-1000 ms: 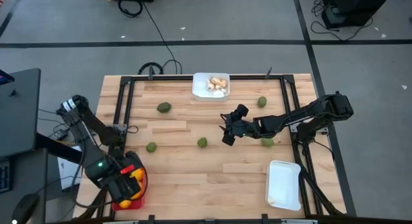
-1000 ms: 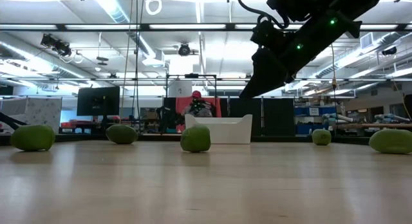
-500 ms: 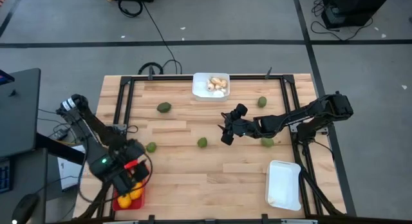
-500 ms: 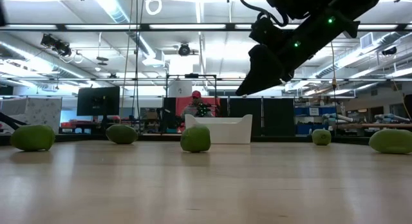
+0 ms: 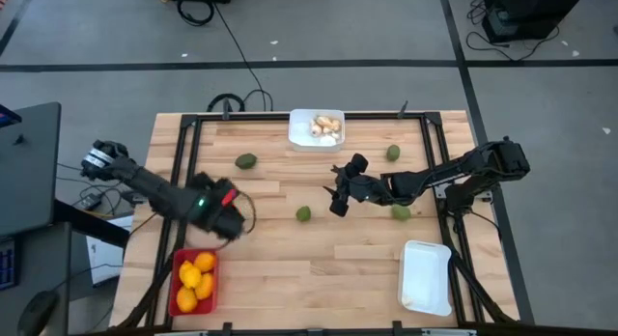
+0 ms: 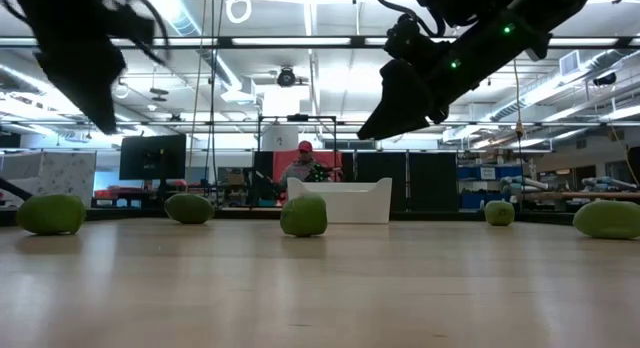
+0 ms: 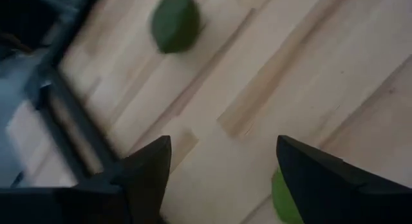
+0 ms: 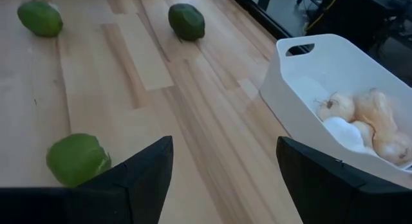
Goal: Sort produce into baskets
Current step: Put the lime into the bottom white bin
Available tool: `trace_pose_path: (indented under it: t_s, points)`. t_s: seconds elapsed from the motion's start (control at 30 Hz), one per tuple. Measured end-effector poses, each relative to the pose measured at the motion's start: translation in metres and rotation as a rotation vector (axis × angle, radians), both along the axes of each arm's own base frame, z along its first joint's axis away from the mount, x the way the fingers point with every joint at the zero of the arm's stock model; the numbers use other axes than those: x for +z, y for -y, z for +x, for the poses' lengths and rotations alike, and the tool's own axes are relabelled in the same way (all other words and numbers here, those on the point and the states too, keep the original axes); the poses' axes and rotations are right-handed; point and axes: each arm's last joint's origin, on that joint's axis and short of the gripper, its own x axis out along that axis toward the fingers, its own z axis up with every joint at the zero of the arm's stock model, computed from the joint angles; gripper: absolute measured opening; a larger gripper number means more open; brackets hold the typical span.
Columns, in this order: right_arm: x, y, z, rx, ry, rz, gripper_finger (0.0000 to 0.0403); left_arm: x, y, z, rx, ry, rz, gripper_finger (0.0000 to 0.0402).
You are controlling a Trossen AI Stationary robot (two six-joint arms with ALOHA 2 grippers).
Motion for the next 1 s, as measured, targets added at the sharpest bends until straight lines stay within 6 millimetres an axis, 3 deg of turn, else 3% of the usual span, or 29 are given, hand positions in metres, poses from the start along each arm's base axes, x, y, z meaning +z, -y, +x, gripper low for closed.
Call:
trace_pose_path:
  t_s: [0.23, 0.47, 0.8, 1.0]
  points:
    - [0.0, 0.005, 0.001, 0.016, 0.0, 0.013, 0.0286, -0.022, -0.061, 0.019, -0.036, 0.063, -0.029, 0.0286]
    - [-0.004, 0.008, -0.001, 0.012, -0.017, 0.012, 0.0286, -0.025, -0.109, 0.028, -0.053, 0.037, -0.008, 0.0286]
    - [-0.025, 0.008, -0.015, -0.014, -0.062, 0.045, 0.0286, -0.024, -0.145, 0.034, -0.188, 0.045, -0.02, 0.0286]
    - [-0.029, 0.009, -0.019, -0.024, -0.06, 0.06, 0.0286, -0.041, -0.164, 0.037, -0.229, -0.035, -0.098, 0.0286]
